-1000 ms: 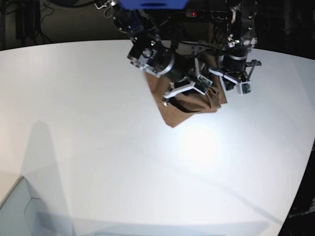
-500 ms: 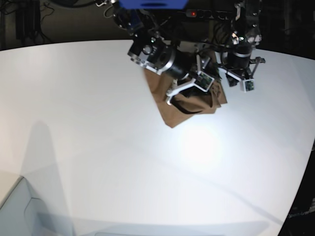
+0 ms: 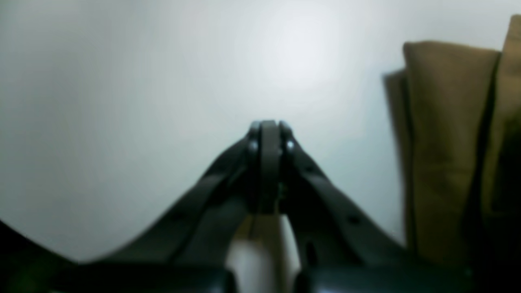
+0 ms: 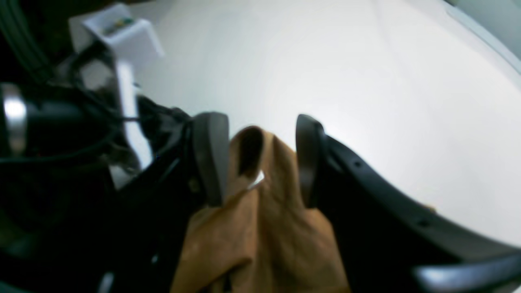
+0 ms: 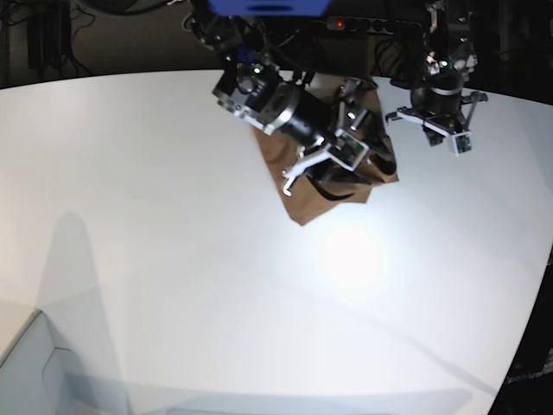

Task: Layout the t-shirt on the table in an organized manner, then fold the t-shirt properly
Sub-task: 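Lift the bundled shirt with both grippers and release the left gripper, then regrasp the shirt bundle with the left gripper and lift it with both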

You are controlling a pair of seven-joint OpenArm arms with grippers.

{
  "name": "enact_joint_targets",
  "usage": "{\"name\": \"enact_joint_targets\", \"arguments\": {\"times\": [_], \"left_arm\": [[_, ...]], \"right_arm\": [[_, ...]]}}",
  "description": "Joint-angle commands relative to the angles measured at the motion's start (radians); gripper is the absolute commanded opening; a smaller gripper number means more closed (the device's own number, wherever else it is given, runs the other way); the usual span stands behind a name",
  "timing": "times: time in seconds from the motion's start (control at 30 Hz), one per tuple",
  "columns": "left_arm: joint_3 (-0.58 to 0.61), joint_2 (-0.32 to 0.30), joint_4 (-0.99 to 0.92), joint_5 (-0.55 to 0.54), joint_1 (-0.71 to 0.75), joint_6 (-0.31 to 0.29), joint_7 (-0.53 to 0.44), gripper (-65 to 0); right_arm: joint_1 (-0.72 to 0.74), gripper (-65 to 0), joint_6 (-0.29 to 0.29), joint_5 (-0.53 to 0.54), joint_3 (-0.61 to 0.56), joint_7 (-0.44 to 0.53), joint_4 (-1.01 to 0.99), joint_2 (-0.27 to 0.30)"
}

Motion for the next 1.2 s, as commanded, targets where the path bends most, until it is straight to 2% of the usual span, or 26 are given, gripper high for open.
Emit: {"name": "enact_joint_targets", "arguments": {"times": [0.0,0.23,0.43,0.6,0.9,1.03,1.17], "left_arm": [[-0.011,-0.006,0.041,0.003,0.011,0.0,-0.03,-65.0],[-0.088,-0.006,0.109,0.003,0.022,0.0,-0.03,-65.0],[-0.172,-0.006,0.11,0.003,0.017,0.0,-0.03,-65.0],[-0.194,-0.004,0.113,-0.005,0.019,0.0,-0.03,-65.0],[-0.185,-0.014,0.144,-0.155,0.045,0.0,-0.028,-64.6],[-0.183,-0.006,0.161,-0.197,0.069,0.0,-0.028,-64.5],[-0.183,-0.006,0.202,-0.286,0.105,0.0,-0.028,-64.5]], "right_arm": [[0.007,-37.5,0.005,0.01,0.019,0.023,-0.004,-0.01],[0.042,-38.0,0.005,0.01,0.045,0.025,-0.145,-0.01],[0.062,-37.6,0.005,0.01,-0.019,0.026,-0.236,-0.01],[0.09,-37.5,0.005,0.01,-0.099,0.026,-0.271,-0.01],[0.165,-37.5,0.005,0.01,-0.097,0.026,-0.276,-0.01],[0.162,-37.4,0.005,0.01,-0.028,0.026,-0.216,-0.01],[0.131,-37.4,0.008,0.01,0.012,0.026,-0.124,-0.01]]}}
